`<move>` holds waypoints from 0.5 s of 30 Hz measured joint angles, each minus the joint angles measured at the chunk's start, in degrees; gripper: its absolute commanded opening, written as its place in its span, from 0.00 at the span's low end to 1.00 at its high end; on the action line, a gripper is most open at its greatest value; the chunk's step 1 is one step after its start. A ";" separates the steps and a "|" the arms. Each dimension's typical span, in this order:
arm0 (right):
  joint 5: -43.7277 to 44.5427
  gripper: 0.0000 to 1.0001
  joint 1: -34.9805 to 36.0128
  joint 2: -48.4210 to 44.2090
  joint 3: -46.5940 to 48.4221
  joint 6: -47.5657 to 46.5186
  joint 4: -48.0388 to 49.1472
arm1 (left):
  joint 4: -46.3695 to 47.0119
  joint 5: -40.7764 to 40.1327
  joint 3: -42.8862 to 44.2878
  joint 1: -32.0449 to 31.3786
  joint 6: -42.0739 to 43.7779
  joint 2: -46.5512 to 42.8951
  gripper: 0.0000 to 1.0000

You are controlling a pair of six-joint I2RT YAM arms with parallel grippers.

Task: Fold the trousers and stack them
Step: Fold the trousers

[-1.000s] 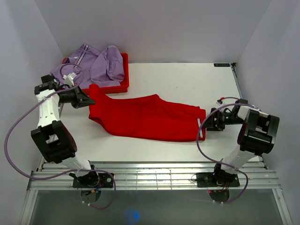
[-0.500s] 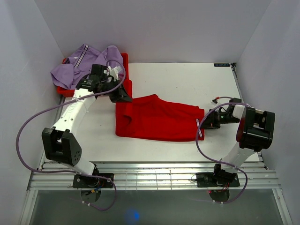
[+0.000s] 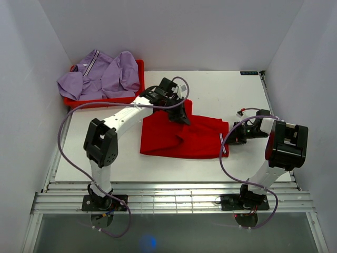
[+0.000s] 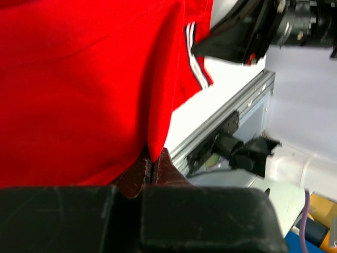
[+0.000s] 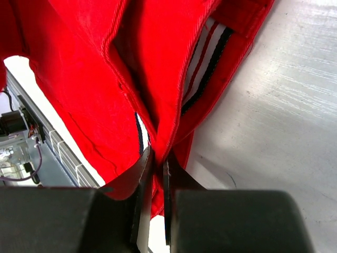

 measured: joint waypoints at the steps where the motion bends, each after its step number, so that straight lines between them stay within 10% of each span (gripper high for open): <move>1: 0.02 0.08 0.04 -0.15 0.00 0.09 0.00 | 0.57 -0.15 1.77 -0.68 -0.66 2.14 0.00; 15: 0.90 0.08 0.68 -1.01 -0.02 0.59 0.22 | 6.38 -0.13 6.64 -9.44 -8.66 12.57 0.00</move>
